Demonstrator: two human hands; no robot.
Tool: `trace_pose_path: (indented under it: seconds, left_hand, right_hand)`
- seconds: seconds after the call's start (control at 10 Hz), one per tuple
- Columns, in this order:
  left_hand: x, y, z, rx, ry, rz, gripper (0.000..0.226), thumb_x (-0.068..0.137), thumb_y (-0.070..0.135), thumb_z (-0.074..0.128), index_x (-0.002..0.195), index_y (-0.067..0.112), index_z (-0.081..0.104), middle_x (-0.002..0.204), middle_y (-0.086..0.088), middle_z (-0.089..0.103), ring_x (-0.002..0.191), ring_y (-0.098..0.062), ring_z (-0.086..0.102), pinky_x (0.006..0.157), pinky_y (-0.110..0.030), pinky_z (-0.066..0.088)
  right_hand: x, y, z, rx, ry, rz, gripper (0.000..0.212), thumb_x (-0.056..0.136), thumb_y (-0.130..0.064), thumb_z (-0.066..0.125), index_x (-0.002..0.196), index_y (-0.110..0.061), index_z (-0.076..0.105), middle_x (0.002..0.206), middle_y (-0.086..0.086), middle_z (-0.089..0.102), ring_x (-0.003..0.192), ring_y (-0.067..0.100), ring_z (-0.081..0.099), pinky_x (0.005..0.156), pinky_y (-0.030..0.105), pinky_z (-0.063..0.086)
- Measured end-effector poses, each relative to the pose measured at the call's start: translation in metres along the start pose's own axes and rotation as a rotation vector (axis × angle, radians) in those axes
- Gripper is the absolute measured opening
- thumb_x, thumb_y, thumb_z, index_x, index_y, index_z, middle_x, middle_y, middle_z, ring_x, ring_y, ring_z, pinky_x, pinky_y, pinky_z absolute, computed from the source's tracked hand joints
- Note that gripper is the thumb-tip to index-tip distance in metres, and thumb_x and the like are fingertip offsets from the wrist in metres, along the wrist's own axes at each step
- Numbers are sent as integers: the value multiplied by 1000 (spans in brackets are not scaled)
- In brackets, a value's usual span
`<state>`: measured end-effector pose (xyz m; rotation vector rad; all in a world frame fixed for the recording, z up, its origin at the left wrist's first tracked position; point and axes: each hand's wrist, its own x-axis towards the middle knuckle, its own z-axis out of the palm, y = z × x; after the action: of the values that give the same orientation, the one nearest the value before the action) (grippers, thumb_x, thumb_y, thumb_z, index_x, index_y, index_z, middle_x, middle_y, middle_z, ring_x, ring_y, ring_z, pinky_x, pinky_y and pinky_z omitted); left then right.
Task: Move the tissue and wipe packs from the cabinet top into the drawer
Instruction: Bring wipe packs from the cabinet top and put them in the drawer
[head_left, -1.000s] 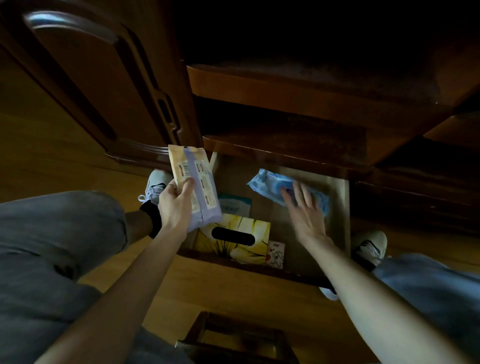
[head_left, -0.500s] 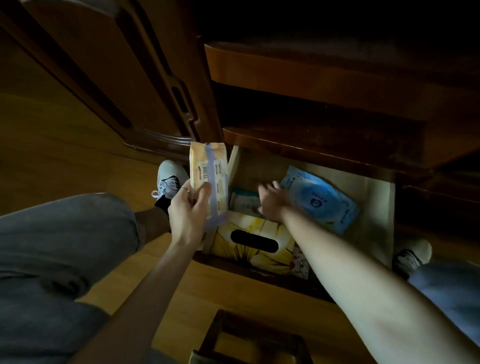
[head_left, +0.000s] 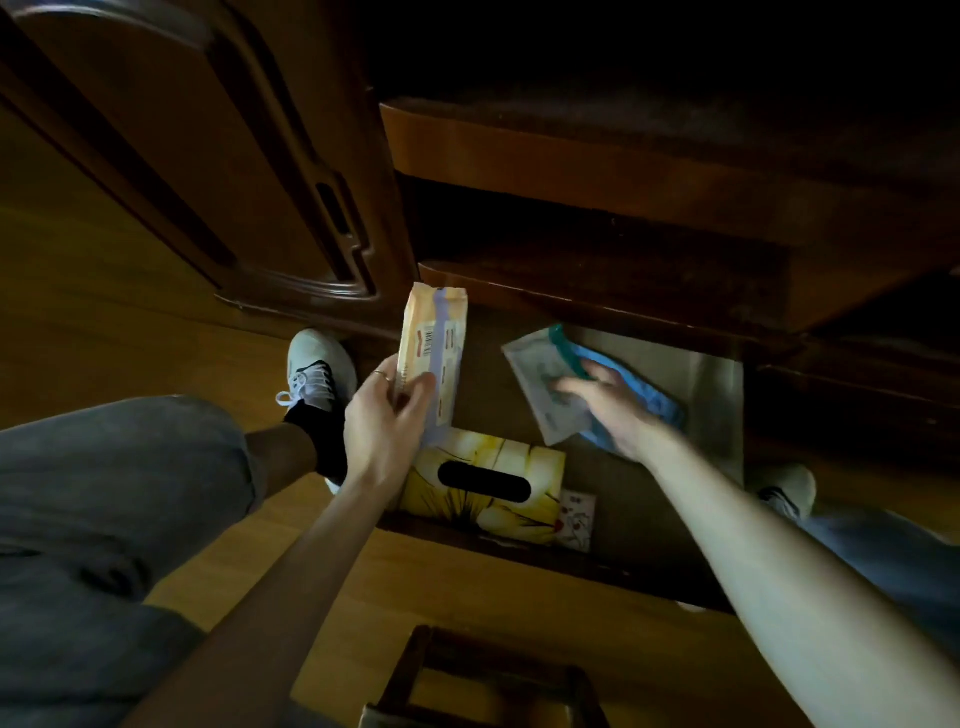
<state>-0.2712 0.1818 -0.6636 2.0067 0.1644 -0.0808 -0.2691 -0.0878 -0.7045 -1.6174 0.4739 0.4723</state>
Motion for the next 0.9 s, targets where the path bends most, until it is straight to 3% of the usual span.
trace_pose_path:
  seconds: [0.1,0.2,0.3,0.4,0.5,0.6,0.7,0.8,0.9]
  left_hand:
    - [-4,-2,6,349,127,273,33,94,35,58,126,35,64,109,15,70,97,-7,63,60,-22,44]
    - [-5,-4,11,739,174,566,45,93,27,61,138,32,58,134,12,60,117,-14,53,58,-25,44]
    - [-3,-12,14,840,150,707,20,87,14,70,106,13,76,142,1,58,122,-26,54,62,-35,52]
    - [-6,-11,19,837,67,823,44,88,7,67,129,23,67,147,-6,53,130,-30,45,81,-43,53]
    - [-13,-7,25,721,-65,1115,44,91,7,70,131,24,66,150,-6,48,142,-27,38,99,-43,49]
    - [-17,-4,30,654,88,926,59,90,24,68,146,25,50,157,-7,35,149,-26,25,119,-50,24]
    - [-15,12,21,-120,100,-51,87,79,42,69,155,25,29,158,-12,33,146,-33,29,113,-47,30]
    - [-9,26,14,-843,-165,-432,61,86,39,71,141,20,51,130,-9,65,121,-31,60,96,-50,50]
    - [-10,38,19,-825,-65,-285,55,92,18,70,142,23,47,125,-5,67,103,-21,72,76,-38,61]
  right_hand:
    - [-22,-12,8,437,-163,124,39,83,-32,74,120,-20,69,109,4,75,100,22,70,80,34,54]
    - [-32,-21,26,658,-243,97,38,75,-35,82,111,-24,78,114,7,75,103,22,72,85,41,59]
    - [-41,-20,35,915,-265,52,34,82,-29,79,114,-16,77,120,12,70,112,27,67,102,48,52]
    - [-54,-14,15,1066,-241,45,44,92,-26,72,132,-10,64,136,19,62,132,37,55,115,57,37]
    - [-65,-17,5,659,-197,84,50,88,-32,76,133,-17,61,131,12,68,122,31,64,106,56,47]
    - [-67,-19,12,491,-22,58,33,89,-32,74,120,-25,67,114,3,76,108,27,71,83,42,56]
    - [-67,-22,16,677,141,-11,34,91,-35,72,122,-22,66,111,3,77,95,23,76,64,36,60]
    - [-74,-22,25,487,37,-7,51,80,-42,77,126,-24,64,113,0,76,103,21,73,76,36,57]
    - [-81,-22,33,124,1,-1,48,73,-58,77,113,-37,62,111,-10,69,104,9,63,79,25,45]
